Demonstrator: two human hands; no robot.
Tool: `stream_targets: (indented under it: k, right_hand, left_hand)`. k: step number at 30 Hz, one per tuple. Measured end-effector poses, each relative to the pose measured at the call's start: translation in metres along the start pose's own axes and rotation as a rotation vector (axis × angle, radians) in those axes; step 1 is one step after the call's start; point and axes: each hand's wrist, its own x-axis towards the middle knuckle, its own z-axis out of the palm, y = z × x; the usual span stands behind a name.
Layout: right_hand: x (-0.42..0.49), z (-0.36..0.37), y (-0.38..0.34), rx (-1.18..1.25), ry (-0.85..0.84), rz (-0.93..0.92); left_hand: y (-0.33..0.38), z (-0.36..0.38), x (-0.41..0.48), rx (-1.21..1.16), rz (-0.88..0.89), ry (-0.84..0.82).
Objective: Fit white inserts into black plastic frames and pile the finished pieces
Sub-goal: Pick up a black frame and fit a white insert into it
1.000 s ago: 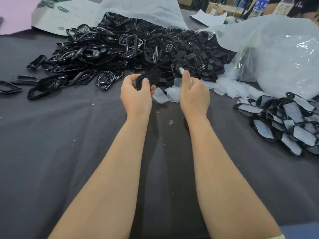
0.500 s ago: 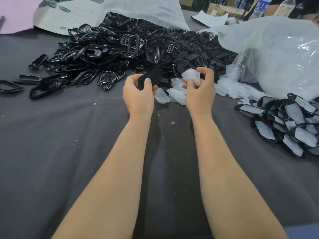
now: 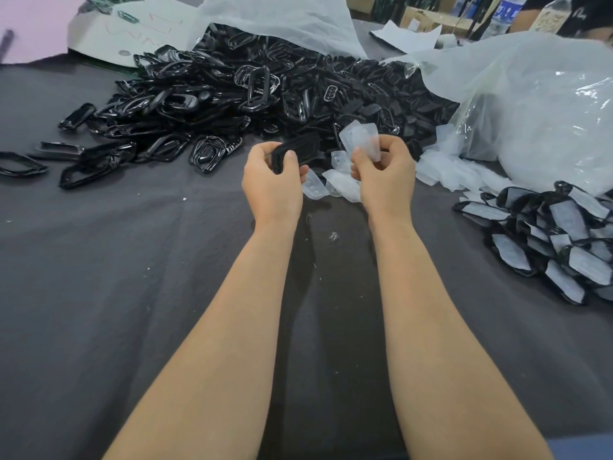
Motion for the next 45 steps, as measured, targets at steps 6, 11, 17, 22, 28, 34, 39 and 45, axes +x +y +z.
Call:
stream_targets:
  k: [6, 11, 17, 22, 28, 34, 39, 45]
  right_hand:
    - [0.001, 0.001, 0.004, -0.122, -0.027, -0.009]
    - [0.003, -0.001, 0.008, -0.439, 0.066, -0.099]
    - [0.005, -0.003, -0.005, 0.067, 0.043, 0.022]
    - [-0.002, 0.002, -0.016, 0.163, -0.253, -0.020]
    - [-0.005, 0.001, -0.017, 0.239, -0.327, -0.002]
    - [-0.011, 0.011, -0.013, -0.043, -0.153, -0.154]
    - [-0.015, 0.017, -0.009, -0.093, -0.017, -0.230]
    - [-0.014, 0.019, -0.006, -0.006, -0.009, -0.167]
  left_hand:
    - [0.000, -0.001, 0.000, 0.004, -0.005, 0.001]
    - [0.000, -0.001, -0.002, 0.000, -0.005, -0.004]
    - [0.002, -0.002, -0.003, 0.034, 0.021, -0.038]
    - [0.003, -0.002, -0.004, 0.103, 0.048, -0.074]
    - [0.002, -0.002, -0.003, 0.125, 0.070, -0.107]
    - [0.003, -0.001, -0.006, 0.141, 0.128, -0.193]
    - [0.004, 0.001, -0.009, 0.165, 0.180, -0.241]
    - [0.003, 0.002, -0.009, 0.170, 0.171, -0.247]
